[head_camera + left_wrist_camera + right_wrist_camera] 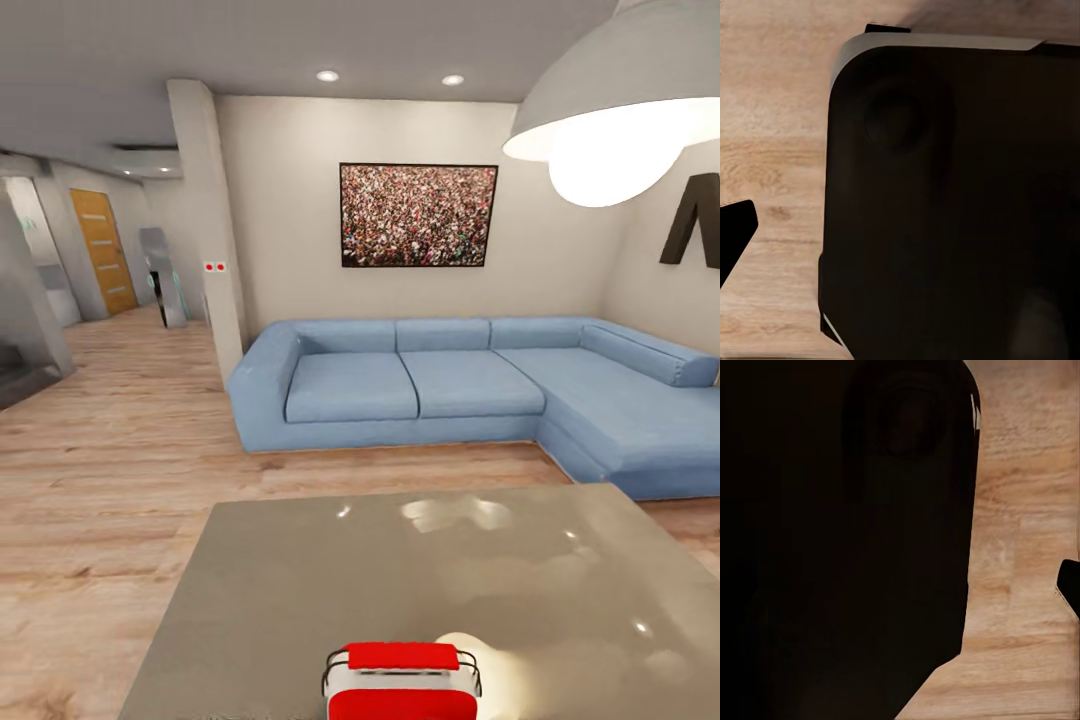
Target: Turn on the radio receiver that's on the table in the living room.
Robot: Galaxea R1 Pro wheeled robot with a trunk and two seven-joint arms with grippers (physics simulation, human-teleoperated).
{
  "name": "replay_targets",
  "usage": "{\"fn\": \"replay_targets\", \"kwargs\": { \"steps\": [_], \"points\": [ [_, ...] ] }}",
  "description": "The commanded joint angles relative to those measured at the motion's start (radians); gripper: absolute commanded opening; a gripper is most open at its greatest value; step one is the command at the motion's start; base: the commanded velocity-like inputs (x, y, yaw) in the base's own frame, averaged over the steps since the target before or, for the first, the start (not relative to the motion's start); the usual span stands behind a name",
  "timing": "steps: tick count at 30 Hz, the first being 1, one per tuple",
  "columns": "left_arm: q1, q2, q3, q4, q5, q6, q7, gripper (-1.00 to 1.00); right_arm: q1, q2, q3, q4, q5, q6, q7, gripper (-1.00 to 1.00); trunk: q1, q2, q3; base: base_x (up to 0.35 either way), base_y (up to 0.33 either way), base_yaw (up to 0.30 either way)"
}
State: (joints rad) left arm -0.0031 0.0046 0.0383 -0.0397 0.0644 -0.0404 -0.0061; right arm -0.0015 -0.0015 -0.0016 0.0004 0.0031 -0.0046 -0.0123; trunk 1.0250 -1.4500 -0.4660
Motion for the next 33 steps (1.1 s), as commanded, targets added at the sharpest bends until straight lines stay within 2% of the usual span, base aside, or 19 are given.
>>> {"fn": "replay_targets", "kwargs": {
  "steps": [1, 18, 33],
  "points": [
    [0.000, 0.000, 0.000, 0.000, 0.000, 0.000, 0.000, 1.00, 0.000, 0.000, 0.000, 0.000, 0.000, 0.000, 0.000, 1.00, 0.000, 0.000, 0.000, 0.000, 0.000, 0.269],
    [0.000, 0.000, 0.000, 0.000, 0.000, 0.000, 0.000, 1.00, 0.000, 0.000, 0.000, 0.000, 0.000, 0.000, 0.000, 1.00, 0.000, 0.000, 0.000, 0.000, 0.000, 0.266],
    [0.000, 0.000, -0.004, 0.000, -0.003, -0.001, -0.001, 1.00, 0.000, -0.001, 0.003, 0.000, -0.002, 0.002, 0.000, 1.00, 0.000, 0.000, 0.000, 0.046, -0.043, 0.023]
  ]
}}
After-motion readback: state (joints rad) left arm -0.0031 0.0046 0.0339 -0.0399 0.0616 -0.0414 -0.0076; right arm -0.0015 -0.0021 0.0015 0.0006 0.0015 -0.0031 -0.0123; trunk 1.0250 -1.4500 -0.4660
